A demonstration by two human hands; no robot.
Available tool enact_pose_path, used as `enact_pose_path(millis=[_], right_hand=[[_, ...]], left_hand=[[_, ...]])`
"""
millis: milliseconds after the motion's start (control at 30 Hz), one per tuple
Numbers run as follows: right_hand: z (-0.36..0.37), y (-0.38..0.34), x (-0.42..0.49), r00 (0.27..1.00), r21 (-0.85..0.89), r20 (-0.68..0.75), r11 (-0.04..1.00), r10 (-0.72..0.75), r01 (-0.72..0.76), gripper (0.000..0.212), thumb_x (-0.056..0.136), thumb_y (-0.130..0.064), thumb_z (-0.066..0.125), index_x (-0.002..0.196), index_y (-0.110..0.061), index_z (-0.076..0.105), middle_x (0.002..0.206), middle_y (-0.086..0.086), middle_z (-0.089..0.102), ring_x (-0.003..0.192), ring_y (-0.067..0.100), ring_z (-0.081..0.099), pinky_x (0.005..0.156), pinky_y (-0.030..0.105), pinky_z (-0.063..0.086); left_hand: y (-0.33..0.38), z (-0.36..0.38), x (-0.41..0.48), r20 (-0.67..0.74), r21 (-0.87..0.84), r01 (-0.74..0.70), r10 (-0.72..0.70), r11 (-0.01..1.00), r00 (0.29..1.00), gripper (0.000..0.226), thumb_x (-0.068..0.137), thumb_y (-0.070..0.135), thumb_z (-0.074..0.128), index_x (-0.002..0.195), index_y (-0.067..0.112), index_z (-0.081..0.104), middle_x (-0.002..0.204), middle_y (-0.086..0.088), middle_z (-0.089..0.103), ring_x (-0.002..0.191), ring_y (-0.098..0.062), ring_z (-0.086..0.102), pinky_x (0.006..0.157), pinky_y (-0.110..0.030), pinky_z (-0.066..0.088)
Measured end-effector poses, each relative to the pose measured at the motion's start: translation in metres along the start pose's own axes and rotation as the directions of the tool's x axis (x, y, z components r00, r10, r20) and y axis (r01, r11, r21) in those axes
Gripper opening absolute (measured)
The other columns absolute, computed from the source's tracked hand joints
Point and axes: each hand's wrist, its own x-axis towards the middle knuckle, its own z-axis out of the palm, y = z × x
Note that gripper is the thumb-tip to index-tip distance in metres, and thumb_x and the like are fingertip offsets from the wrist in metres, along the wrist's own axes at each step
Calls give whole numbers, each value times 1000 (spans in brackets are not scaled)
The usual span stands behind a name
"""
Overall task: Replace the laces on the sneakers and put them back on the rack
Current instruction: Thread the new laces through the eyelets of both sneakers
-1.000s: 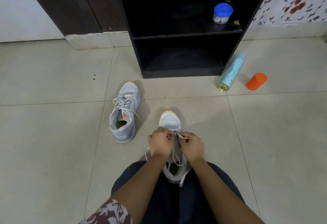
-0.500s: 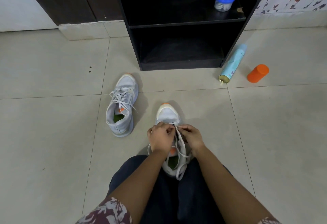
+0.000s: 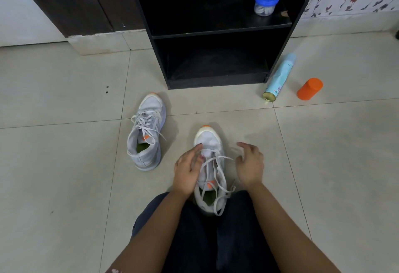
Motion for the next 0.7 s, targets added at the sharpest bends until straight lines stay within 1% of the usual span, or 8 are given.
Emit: enact_pose_path(millis=[67, 133, 267, 400, 500, 533, 600, 700], right_hand=[[9, -14, -1, 968, -150, 66, 957, -240, 248, 27, 85, -12, 58, 108, -20, 69, 119, 4, 60, 113, 30, 50, 92, 35, 41], [14, -22, 0, 958, -269, 169, 924, -233, 272, 19, 89, -24, 56, 100, -20, 71, 110, 2, 66, 108, 25, 54, 87, 32, 41], [1, -5, 7, 985, -235, 139, 963, -103, 133, 18, 91, -29, 55, 100, -21, 69, 112, 0, 63, 109, 25, 52, 87, 34, 42], [-22, 35, 17, 978, -94, 19, 974, 208, -205, 22, 92, -24, 50, 101, -15, 68, 111, 7, 64, 102, 30, 55, 83, 36, 48], [-25, 49, 16, 945, -274, 34, 912, 326, -305, 29, 92, -23, 41, 108, -15, 65, 109, 9, 63, 102, 30, 54, 84, 37, 48], [-23, 45, 14, 955, -369, 44, 893, 295, -258, 31, 92, -21, 42, 114, -16, 63, 116, 8, 61, 109, 30, 51, 88, 36, 46], [-15, 27, 12, 996, -426, 53, 904, 66, -37, 39, 88, -22, 49, 126, -20, 58, 129, 7, 56, 121, 30, 46, 95, 37, 40], [5, -7, 5, 931, -340, 128, 867, -341, 364, 31, 83, -27, 54, 109, -21, 69, 111, 4, 67, 107, 29, 58, 88, 35, 45]], left_hand=[[-3, 1, 1, 32, -91, 82, -79, 992, 996, 50, 93, 51, 38, 132, 26, 56, 133, 12, 57, 125, -2, 49, 111, -36, 37], [-3, 1, 3, 42, -6, 83, -82, 997, 996, 49, 93, 49, 34, 128, 26, 59, 132, 10, 58, 123, -4, 51, 109, -33, 38], [-6, -1, 6, 105, 189, 43, -64, 981, 992, 25, 90, 35, 53, 111, 35, 67, 130, 24, 53, 120, 2, 50, 102, -32, 42], [-11, 0, 7, 106, 148, 125, -141, 981, 984, 22, 85, 35, 58, 104, 42, 67, 128, 33, 50, 118, 6, 49, 101, -27, 41], [-8, -1, 4, 111, 26, 135, -137, 990, 984, 26, 83, 29, 66, 108, 37, 67, 129, 28, 52, 122, 4, 47, 103, -18, 34], [-7, -1, 4, 107, -21, 129, -126, 991, 986, 28, 84, 22, 68, 110, 33, 67, 129, 23, 53, 124, 2, 47, 103, -15, 33], [-5, -3, 2, 88, -54, 126, -121, 990, 989, 34, 86, 16, 67, 117, 30, 63, 129, 16, 54, 122, 0, 48, 102, -13, 35], [0, -5, 1, 75, -38, 143, -140, 989, 987, 40, 88, 19, 63, 126, 32, 57, 131, 14, 52, 118, -1, 50, 102, -21, 39]])
